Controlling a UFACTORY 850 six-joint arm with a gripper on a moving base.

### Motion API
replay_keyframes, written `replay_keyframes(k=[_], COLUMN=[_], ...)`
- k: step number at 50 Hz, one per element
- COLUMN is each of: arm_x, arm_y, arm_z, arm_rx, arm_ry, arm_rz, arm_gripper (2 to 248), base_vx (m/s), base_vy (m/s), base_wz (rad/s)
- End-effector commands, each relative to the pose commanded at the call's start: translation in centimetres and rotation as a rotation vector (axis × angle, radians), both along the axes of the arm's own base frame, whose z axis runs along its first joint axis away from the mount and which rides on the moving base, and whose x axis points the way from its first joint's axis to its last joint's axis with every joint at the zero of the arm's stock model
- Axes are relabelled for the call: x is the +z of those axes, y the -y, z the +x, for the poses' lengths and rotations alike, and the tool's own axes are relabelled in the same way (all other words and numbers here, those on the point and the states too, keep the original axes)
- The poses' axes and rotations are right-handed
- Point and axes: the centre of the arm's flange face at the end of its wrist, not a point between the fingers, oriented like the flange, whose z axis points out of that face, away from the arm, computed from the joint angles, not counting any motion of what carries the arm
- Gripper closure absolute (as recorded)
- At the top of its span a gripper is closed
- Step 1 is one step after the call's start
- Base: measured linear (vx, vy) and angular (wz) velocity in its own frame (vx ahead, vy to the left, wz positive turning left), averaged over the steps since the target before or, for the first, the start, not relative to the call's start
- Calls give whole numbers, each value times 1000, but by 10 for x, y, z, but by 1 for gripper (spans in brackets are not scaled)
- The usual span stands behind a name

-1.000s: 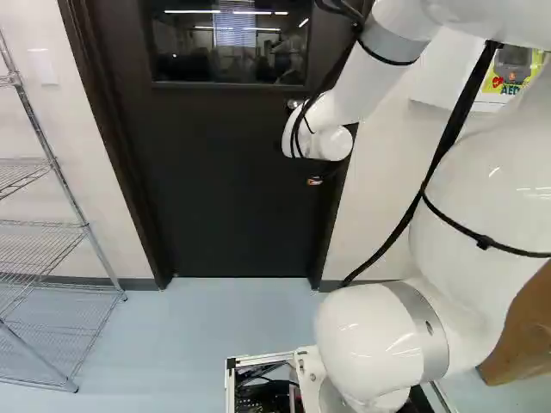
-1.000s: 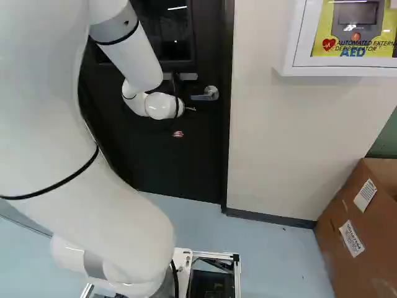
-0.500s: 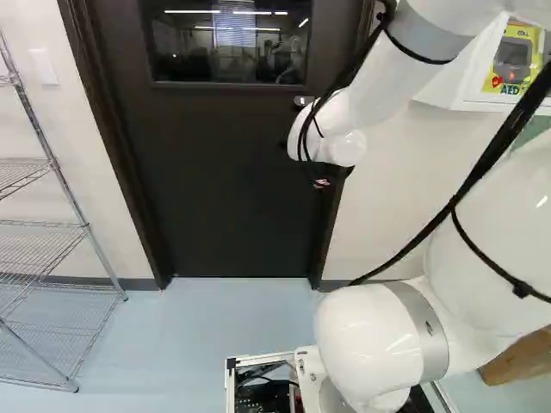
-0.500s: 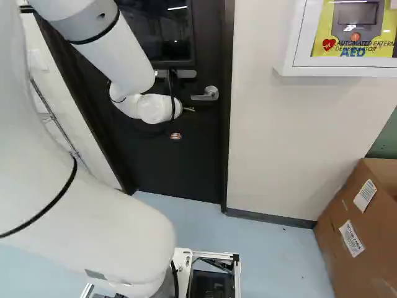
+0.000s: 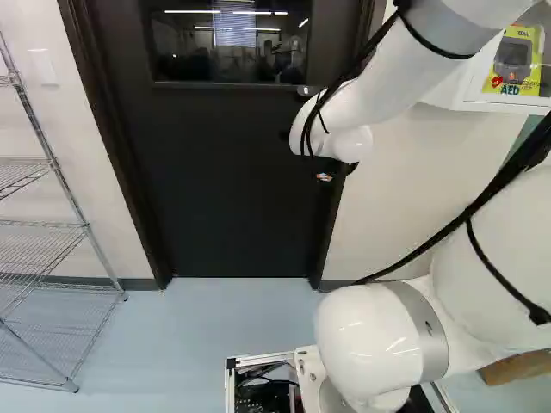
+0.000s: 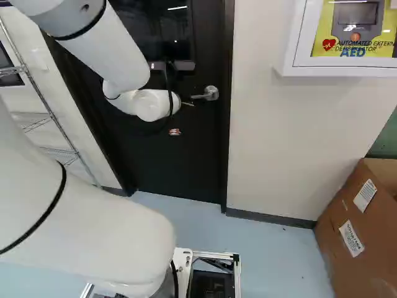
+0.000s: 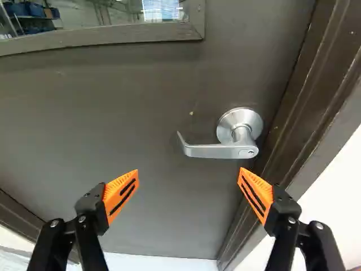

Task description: Open the door and move inside

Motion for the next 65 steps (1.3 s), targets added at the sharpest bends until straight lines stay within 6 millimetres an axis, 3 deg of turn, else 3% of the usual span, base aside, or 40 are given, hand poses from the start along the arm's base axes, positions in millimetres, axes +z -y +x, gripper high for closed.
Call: replay_keyframes(k=[24, 42, 65], arm_x=[25, 45, 47], arm_y=[0, 0, 0], arm_z=[1, 27, 58], arm_rx=[0, 1, 2], arm_ry=[57, 85, 77], arm_rz=[-1, -1, -1], arm_gripper=[3, 3, 3], base_vx=[0, 0, 0], base_vy=[0, 0, 0], base_wz=[0, 0, 0])
